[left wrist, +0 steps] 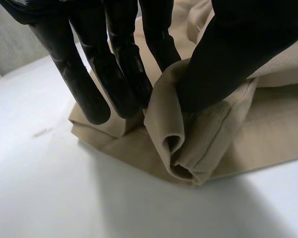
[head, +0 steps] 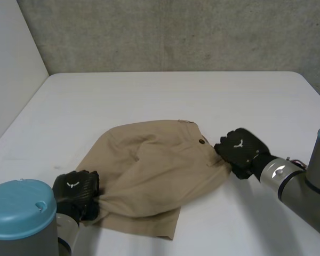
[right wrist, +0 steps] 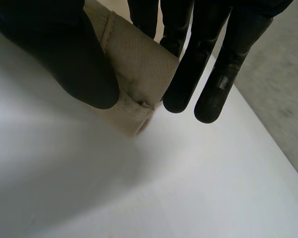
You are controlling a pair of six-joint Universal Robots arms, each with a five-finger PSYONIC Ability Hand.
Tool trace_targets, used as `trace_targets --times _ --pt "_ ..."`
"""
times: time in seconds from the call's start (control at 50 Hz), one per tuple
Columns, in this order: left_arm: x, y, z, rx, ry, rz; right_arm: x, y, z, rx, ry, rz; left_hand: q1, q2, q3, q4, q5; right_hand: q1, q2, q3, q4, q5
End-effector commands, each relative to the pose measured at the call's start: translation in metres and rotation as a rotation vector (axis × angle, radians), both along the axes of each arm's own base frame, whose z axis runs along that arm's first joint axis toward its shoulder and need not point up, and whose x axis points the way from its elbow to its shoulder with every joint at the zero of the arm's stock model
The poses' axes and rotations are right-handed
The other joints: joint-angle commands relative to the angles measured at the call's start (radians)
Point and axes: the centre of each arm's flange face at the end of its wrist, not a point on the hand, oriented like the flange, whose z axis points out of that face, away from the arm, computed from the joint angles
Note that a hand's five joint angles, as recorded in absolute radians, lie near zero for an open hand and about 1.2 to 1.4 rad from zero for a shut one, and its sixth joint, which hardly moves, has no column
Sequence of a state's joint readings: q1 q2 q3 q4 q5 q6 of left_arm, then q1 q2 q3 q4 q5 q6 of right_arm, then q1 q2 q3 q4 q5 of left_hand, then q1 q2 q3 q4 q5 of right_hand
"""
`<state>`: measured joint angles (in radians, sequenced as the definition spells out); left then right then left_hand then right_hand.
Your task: Fold the shorts.
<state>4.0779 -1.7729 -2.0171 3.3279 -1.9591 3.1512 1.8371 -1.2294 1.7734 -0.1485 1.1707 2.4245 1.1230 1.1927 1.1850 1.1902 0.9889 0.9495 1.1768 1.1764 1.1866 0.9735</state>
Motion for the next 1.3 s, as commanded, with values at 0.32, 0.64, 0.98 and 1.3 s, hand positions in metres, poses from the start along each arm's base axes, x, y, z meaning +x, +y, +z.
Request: trace_targets --times 0.32,0.64,0.98,1.3 --pt "-0.002 -0.025 0.185 -0.521 0.058 -0.183 -0.02 0.007 0.193 -0.217 -0.156 -0.228 0.273 0.204 0.211 0.206 0.233 0.447 0.219 0.22 0.21 0.248" --pt "-0.042 -0.136 0.129 -0.226 -0.033 -0.233 0.042 -0.027 0.123 -0.03 -0.046 -0.181 0.273 0.204 0.211 0.206 0.233 0.138 -0.089 -0.089 -0.099 -0.06" --pt "-0.04 -0.144 0.096 -0.071 -0.093 -0.19 0.022 0.045 0.066 0.495 -0.416 -0.349 0.273 0.204 0.211 0.206 0.233 -0.577 -0.804 -0.804 -0.814 -0.775" --pt "-0.04 -0.151 0.085 -0.062 -0.096 -0.184 0.049 0.134 0.009 0.514 -0.348 -0.141 0.273 0.204 0.211 0.206 0.233 -0.577 -0.804 -0.804 -0.814 -0.775"
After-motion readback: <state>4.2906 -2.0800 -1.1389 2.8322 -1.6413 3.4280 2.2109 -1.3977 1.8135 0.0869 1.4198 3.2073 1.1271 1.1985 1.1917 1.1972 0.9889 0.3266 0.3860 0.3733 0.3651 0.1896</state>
